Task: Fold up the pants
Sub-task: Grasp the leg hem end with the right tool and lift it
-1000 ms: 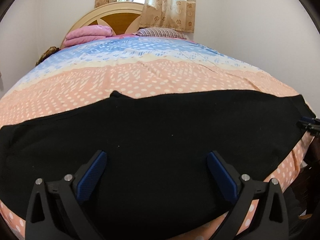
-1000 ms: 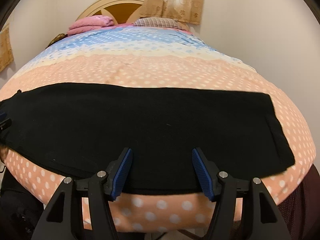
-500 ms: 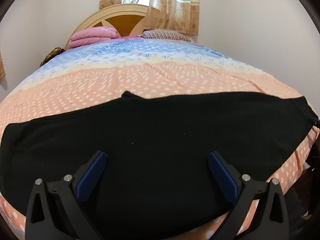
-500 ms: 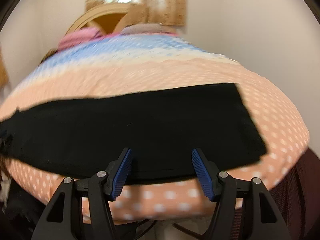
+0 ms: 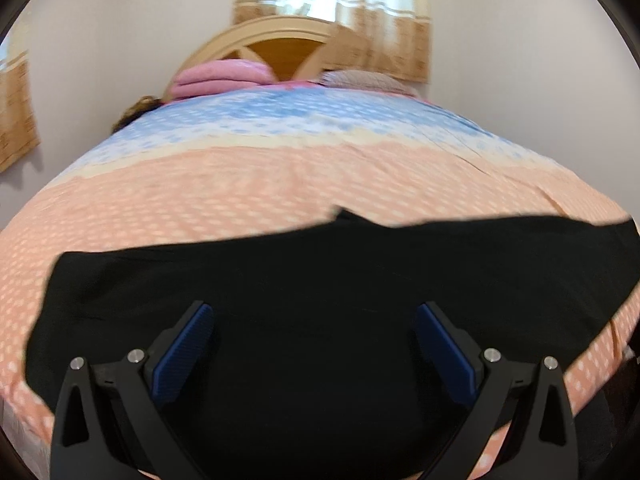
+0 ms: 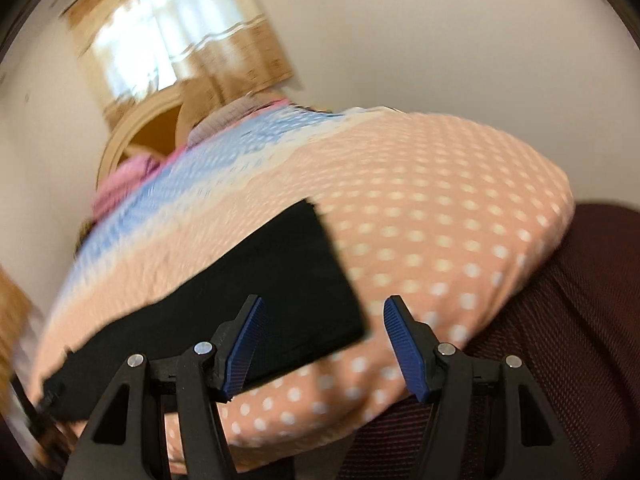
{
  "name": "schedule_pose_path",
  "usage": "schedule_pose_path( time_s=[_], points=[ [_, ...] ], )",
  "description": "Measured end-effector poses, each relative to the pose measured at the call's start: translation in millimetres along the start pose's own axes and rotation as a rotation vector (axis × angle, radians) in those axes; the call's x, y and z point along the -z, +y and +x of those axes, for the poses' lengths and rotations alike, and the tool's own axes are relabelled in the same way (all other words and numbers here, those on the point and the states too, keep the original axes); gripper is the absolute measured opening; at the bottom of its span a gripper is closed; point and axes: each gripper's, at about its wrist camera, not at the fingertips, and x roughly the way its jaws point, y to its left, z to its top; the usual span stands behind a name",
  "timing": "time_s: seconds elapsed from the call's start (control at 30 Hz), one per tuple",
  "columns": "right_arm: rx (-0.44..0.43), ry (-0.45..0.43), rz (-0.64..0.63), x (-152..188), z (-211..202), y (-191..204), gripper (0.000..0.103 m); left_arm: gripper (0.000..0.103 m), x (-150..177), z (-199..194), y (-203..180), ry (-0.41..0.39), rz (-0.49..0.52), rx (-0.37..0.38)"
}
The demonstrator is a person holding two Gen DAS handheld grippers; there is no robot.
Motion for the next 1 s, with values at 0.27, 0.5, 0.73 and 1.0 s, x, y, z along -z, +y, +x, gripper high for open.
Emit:
schedule_pose_path(
  time_s=[0.27, 0.5, 0.73, 1.0],
  points=[
    [-0.105, 0.051, 0.100, 7.8, 16.2, -11.6, 0.056, 0.103, -4.4, -3.0, 76.2, -0.016, -0.128, -0.180],
    [-0.145, 0.048, 0.146, 11.8, 14.1, -18.0, 0.055, 0.103, 8.2, 9.1, 109.2, 0.017, -0.197, -0.240],
    [-0.207, 0.032, 0.165, 7.8, 22.7, -22.6, 0.054, 0.103, 17.0, 16.1, 98.3, 0.034, -0.129, -0.289],
    [-0.275, 0.041, 0.267, 11.3, 27.1, -50.6, 0.017, 0.103, 15.8, 13.5, 102.9, 0.035, -0.138, -0.283]
  ],
)
